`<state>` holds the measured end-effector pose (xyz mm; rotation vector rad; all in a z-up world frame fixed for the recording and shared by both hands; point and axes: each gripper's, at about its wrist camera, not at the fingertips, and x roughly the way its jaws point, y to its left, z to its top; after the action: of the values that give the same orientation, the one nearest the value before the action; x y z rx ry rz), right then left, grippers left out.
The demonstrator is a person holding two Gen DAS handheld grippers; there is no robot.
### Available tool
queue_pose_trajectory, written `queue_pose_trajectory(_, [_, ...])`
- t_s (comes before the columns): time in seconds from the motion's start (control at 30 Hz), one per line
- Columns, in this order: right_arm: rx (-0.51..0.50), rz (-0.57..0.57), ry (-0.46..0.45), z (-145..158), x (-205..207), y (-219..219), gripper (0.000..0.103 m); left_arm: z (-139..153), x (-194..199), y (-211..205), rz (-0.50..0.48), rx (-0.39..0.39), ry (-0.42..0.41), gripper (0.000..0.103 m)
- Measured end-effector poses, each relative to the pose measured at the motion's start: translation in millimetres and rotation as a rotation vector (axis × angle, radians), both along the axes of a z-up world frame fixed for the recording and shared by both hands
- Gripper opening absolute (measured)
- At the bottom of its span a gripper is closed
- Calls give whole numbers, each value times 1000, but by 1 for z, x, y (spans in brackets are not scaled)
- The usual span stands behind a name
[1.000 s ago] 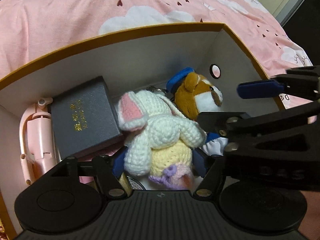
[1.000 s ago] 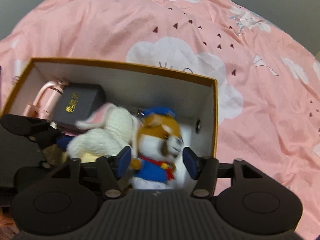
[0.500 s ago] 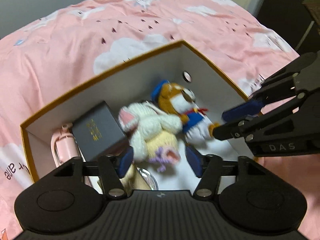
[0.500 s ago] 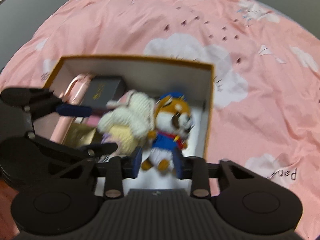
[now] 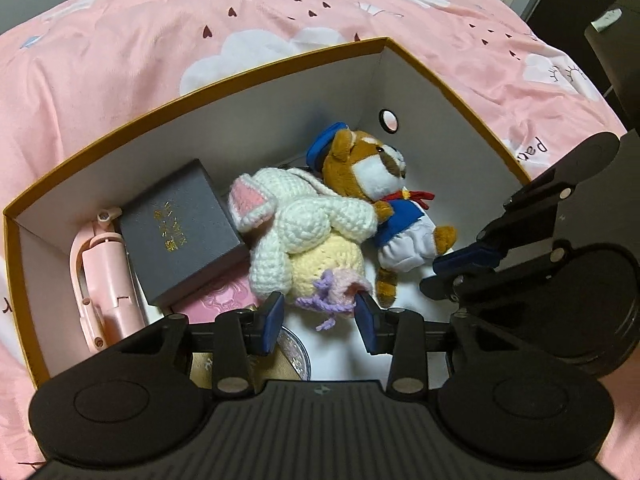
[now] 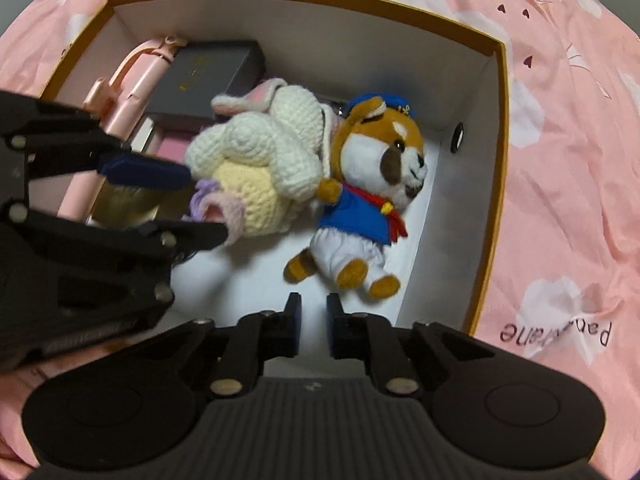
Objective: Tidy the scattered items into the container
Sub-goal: 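Withdraw both grippers up from the shoebox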
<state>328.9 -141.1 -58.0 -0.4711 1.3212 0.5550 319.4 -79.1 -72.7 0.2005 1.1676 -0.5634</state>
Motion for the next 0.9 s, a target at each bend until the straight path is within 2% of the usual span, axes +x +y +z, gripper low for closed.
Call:
queue_pose_trajectory(0.1, [1, 8, -36, -2, 4, 2, 10, -2, 5, 2, 30, -18, 0, 44])
queue_pose_trajectory(0.23, [-4, 23, -129, -1, 5, 4, 4, -4, 11, 2, 66, -43, -4, 43])
queue_pose_trajectory(0.4, [24, -2, -118, -2, 8, -1, 2, -6, 13, 2, 83, -54, 6, 43])
queue_pose_trajectory(0.67, [41, -3, -105, 13, -7, -7, 14, 2, 3, 6, 87, -43, 19, 48])
queue_pose_trajectory(0.73, [45, -11, -98, 17, -7, -10, 20, 7, -1, 8, 91, -42, 14, 53])
queue_pose_trajectory(0.9, [64, -18, -120, 29, -18, -13, 33, 21, -14, 13, 102, -37, 2, 54])
